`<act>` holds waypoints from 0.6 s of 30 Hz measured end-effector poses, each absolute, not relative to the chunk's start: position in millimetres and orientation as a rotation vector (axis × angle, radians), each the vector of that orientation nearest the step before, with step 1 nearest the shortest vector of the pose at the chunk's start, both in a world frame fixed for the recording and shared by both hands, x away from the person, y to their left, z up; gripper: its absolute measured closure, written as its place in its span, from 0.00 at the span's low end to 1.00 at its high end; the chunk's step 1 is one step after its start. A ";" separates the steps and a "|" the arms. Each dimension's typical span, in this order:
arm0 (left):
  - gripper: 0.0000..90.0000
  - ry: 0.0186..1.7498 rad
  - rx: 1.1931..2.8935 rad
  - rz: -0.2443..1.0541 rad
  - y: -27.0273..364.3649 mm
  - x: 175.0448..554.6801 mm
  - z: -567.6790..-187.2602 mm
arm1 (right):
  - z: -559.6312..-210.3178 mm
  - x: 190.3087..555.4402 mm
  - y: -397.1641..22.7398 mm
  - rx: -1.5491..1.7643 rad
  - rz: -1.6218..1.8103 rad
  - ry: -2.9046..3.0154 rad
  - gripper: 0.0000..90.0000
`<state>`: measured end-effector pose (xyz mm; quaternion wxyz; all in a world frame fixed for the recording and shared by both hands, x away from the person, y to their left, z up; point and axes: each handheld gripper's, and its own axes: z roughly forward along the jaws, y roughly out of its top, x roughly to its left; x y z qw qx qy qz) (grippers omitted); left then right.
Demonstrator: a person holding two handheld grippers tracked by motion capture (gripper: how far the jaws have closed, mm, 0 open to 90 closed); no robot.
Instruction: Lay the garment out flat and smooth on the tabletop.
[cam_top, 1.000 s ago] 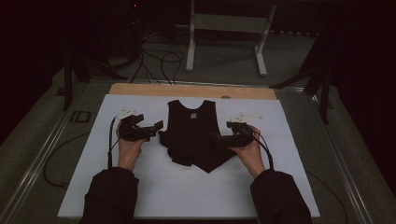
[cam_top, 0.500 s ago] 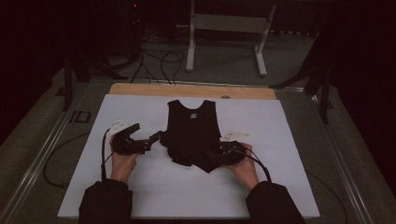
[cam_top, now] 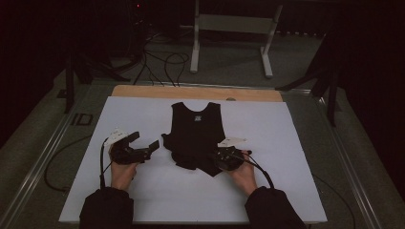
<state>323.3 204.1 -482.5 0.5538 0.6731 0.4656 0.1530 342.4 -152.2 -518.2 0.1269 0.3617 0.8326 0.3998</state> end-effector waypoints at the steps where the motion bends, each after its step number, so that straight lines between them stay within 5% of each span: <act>1: 0.00 1.097 1.600 0.363 203.0 323.3 -482.9 | -517.3 341.3 -151.5 1.054 1.164 2.420 0.90; 18: 0.00 1.095 1.613 0.359 200.3 322.5 -485.0 | -503.3 335.8 -164.5 1.050 1.183 2.411 0.93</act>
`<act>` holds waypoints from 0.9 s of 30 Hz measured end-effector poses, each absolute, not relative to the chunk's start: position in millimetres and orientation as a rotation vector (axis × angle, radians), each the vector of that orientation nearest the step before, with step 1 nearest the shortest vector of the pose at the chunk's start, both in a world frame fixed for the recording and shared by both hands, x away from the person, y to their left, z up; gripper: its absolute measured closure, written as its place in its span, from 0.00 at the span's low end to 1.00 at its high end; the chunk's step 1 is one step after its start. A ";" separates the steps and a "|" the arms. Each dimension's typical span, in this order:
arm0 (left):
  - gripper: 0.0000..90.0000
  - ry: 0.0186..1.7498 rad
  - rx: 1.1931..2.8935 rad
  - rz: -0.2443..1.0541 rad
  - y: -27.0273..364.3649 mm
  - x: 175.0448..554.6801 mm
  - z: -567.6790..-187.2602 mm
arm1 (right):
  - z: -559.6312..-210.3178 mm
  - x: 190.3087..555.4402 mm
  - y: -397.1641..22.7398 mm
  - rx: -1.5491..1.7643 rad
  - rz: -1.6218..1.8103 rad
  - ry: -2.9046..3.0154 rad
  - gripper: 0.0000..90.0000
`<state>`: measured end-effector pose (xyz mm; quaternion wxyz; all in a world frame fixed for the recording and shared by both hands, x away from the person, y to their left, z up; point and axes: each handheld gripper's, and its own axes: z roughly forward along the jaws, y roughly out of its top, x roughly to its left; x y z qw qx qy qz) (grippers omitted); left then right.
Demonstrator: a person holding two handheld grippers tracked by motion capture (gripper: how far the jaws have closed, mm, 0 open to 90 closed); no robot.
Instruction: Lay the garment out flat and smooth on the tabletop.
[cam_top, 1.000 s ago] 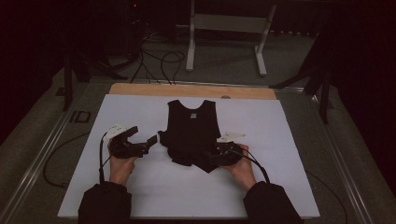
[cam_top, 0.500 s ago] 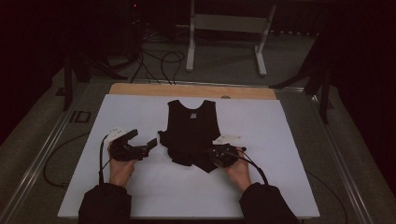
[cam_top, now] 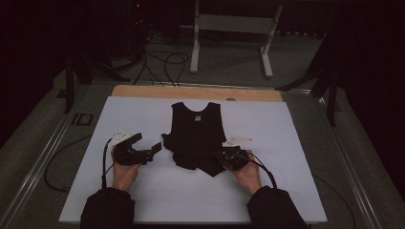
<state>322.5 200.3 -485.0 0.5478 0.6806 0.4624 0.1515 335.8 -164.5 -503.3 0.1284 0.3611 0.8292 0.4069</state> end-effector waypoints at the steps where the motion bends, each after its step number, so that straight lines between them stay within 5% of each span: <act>1: 0.00 1.096 1.611 0.358 200.2 322.2 -484.8 | -502.2 334.8 -165.6 1.058 1.180 2.410 0.93; 27: 0.02 1.088 1.693 0.330 186.8 310.7 -488.8 | -481.9 270.7 -270.1 1.193 1.033 2.334 0.94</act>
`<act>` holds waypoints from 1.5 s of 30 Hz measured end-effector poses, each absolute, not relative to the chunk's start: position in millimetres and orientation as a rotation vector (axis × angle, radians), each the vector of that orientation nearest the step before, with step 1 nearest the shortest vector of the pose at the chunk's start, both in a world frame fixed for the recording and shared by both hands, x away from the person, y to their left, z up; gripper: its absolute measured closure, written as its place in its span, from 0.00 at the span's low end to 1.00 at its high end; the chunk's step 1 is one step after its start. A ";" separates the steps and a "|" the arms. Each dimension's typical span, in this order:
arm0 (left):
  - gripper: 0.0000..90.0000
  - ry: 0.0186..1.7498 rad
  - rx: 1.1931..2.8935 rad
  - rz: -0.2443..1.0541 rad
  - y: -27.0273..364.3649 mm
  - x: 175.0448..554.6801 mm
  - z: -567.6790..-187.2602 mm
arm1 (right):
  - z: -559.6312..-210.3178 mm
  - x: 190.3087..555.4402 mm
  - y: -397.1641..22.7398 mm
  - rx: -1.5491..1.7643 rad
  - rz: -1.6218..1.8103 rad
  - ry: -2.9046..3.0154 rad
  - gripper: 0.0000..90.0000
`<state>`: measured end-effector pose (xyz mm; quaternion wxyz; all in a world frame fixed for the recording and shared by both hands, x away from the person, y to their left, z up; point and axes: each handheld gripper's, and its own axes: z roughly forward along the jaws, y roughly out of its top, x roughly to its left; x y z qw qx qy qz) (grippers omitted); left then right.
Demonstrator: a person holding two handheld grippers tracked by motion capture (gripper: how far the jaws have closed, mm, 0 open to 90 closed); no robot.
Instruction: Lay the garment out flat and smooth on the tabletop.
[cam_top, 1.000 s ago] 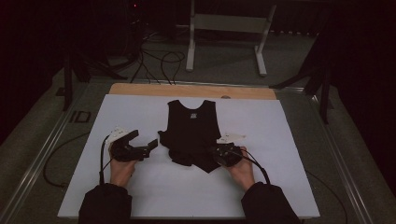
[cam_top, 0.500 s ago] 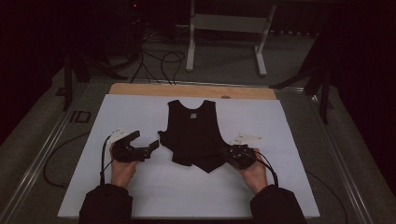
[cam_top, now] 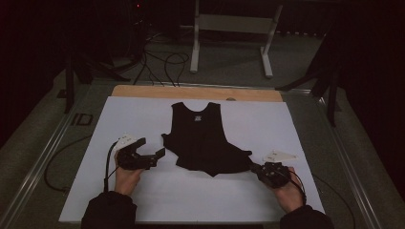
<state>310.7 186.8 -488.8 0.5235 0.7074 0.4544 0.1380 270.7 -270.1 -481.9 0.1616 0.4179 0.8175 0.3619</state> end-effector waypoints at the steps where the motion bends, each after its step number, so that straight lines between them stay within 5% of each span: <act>1: 0.02 1.089 1.699 0.328 185.4 309.6 -489.3 | -483.0 268.0 -274.5 1.204 1.024 2.331 0.94; 12: 0.19 1.095 1.763 0.336 168.2 303.7 -495.5 | -496.6 251.4 -304.7 1.324 0.961 2.300 0.94; 26: 0.55 1.059 1.966 0.285 130.4 307.8 -516.2 | -496.8 251.5 -301.6 1.303 0.964 2.307 0.94; 37: 0.68 1.076 2.078 0.319 105.4 310.2 -526.0 | -496.0 250.8 -298.6 1.292 0.976 2.313 0.94; 45: 0.97 1.072 2.055 0.275 109.1 311.2 -525.8 | -496.0 250.8 -298.1 1.280 0.978 2.315 0.94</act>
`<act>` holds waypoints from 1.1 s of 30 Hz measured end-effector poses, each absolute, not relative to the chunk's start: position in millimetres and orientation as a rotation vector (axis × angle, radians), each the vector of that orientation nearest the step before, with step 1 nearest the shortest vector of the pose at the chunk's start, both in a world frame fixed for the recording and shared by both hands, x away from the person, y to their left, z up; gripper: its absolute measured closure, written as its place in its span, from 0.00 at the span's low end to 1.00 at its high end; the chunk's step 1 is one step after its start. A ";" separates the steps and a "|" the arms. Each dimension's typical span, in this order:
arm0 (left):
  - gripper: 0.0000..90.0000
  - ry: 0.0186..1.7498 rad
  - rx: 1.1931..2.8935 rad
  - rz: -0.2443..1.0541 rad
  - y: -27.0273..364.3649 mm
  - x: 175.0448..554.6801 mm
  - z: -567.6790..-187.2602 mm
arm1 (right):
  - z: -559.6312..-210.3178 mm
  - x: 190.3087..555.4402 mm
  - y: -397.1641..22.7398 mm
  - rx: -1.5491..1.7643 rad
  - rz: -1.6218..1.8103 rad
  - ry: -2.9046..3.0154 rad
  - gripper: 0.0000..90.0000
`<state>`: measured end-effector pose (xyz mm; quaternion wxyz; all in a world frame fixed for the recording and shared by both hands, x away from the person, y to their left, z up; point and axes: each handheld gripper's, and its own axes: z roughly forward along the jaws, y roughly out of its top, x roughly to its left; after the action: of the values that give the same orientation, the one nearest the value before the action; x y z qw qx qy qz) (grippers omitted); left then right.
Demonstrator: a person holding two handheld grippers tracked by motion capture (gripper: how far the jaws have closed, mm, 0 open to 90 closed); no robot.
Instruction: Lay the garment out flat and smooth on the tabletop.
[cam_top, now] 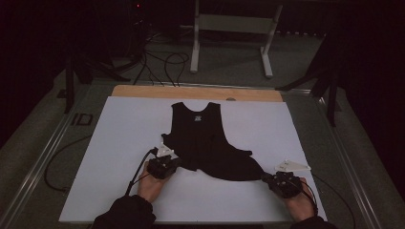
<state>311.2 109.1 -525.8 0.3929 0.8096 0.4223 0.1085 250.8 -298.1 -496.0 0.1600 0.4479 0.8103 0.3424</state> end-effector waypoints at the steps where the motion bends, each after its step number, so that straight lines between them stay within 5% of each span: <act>1: 0.97 1.064 2.056 0.274 109.2 310.6 -525.2 | -495.9 250.8 -298.3 1.280 0.979 2.314 0.94; 17: 0.98 0.941 1.813 0.274 142.6 284.0 -477.1 | -484.4 245.1 -302.6 1.268 1.020 2.273 0.94; 33: 0.97 0.835 1.675 0.328 182.4 218.7 -448.3 | -463.2 211.7 -302.1 1.171 1.106 2.255 0.94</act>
<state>218.7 182.4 -448.3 0.5815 0.7172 0.3575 0.1402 211.7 -302.1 -463.2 0.1839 0.4155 0.7999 0.3922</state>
